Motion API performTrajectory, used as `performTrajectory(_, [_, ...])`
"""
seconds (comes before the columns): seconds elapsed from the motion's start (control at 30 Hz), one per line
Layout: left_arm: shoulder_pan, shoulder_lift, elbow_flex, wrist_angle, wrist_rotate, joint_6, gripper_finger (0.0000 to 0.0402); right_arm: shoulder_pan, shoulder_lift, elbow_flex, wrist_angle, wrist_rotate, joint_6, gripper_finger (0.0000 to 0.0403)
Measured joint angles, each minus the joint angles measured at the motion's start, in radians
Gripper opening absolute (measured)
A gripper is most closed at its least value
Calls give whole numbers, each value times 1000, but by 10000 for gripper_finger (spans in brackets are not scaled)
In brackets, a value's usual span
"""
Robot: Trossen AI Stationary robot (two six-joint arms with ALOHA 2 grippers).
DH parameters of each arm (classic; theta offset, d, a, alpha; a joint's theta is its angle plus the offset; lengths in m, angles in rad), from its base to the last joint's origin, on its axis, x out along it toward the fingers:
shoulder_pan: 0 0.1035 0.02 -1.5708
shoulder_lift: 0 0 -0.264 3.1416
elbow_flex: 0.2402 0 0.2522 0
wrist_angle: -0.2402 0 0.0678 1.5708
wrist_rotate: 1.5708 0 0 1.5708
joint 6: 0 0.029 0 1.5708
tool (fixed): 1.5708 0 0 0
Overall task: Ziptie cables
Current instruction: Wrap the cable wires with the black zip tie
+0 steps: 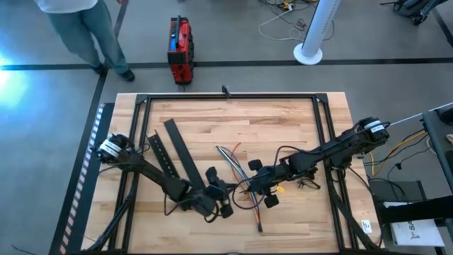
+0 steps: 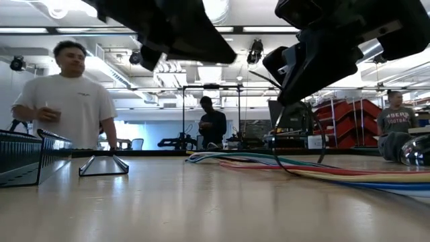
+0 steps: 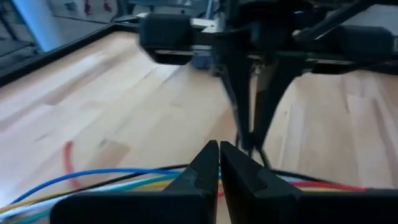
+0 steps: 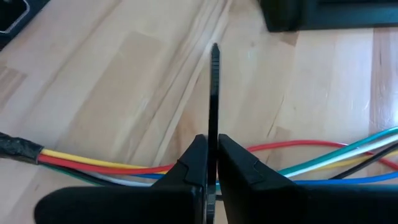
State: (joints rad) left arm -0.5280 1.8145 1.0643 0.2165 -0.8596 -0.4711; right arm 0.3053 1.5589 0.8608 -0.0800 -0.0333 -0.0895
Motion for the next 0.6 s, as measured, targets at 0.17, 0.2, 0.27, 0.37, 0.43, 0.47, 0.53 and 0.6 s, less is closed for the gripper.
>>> performTrajectory(0.17, [-23, -48, -4, -73, 22, -28, 1, -1, 0, 0, 2, 6, -4, 9])
performTrajectory(0.2, [-24, -49, -5, -75, 42, -28, 1, -1, 0, 0, 3, 7, -7, 9])
performTrajectory(0.27, [-25, -49, -6, -75, 71, -29, 1, -1, 0, 0, 7, 7, -12, 9])
performTrajectory(0.37, [-18, -34, -6, -54, 73, -50, 1, -2, -1, 0, 10, 7, -13, 9])
performTrajectory(0.43, [-9, -16, -7, -31, 81, -42, 8, -5, -1, 0, 10, 7, -11, 9])
performTrajectory(0.47, [-2, -4, -7, -5, 90, -37, 15, -5, -1, 0, 11, 7, -11, 9])
performTrajectory(0.53, [12, 19, -6, 41, 98, -20, 34, -5, -1, 0, 11, 7, -11, 9])
performTrajectory(0.6, [29, 50, 4, 107, 125, 6, 59, -5, -1, 0, 12, 7, -11, 9])
